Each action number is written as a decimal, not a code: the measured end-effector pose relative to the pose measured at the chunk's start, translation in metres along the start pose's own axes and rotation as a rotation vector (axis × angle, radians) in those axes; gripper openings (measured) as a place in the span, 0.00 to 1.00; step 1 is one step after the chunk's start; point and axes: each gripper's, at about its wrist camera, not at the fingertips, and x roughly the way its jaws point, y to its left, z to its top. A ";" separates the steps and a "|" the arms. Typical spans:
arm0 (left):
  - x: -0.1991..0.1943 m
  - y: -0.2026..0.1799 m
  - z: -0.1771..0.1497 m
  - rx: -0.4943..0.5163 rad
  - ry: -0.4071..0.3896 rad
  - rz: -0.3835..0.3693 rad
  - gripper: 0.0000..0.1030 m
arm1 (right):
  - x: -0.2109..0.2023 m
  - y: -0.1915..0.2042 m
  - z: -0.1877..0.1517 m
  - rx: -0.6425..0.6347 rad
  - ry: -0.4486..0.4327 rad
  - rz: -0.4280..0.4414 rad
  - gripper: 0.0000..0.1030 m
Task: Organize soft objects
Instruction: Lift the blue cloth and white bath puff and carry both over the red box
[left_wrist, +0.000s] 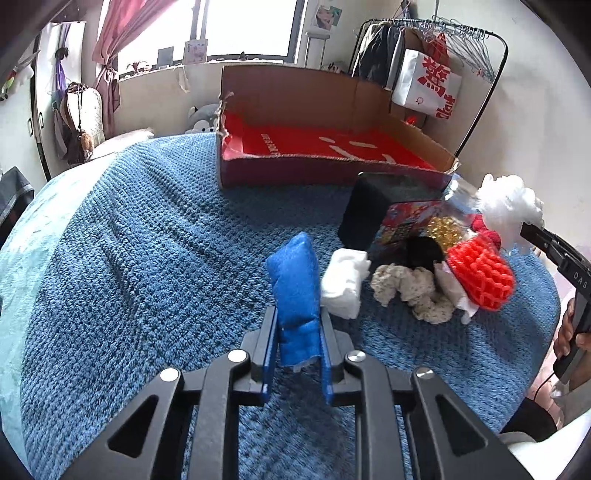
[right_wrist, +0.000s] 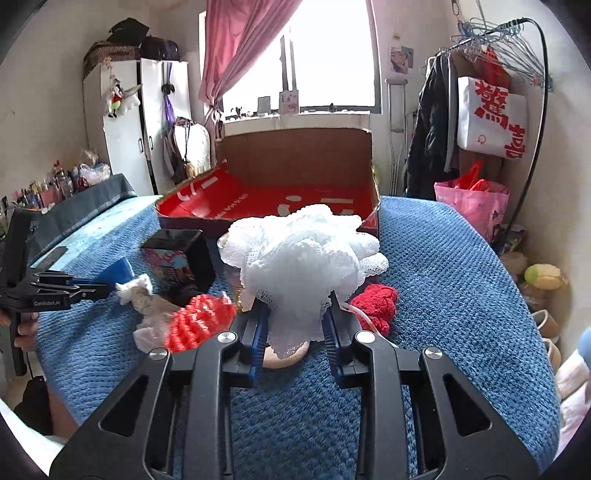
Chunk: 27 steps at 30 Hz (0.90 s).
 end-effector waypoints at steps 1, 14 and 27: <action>-0.004 -0.003 -0.002 -0.001 -0.008 0.002 0.20 | -0.003 0.001 0.000 0.000 -0.003 0.004 0.25; -0.030 -0.032 -0.031 0.006 -0.052 -0.012 0.20 | -0.037 0.018 -0.032 -0.005 -0.002 0.047 0.25; -0.039 -0.043 -0.031 0.010 -0.067 -0.013 0.20 | -0.046 0.017 -0.040 -0.002 -0.011 0.053 0.25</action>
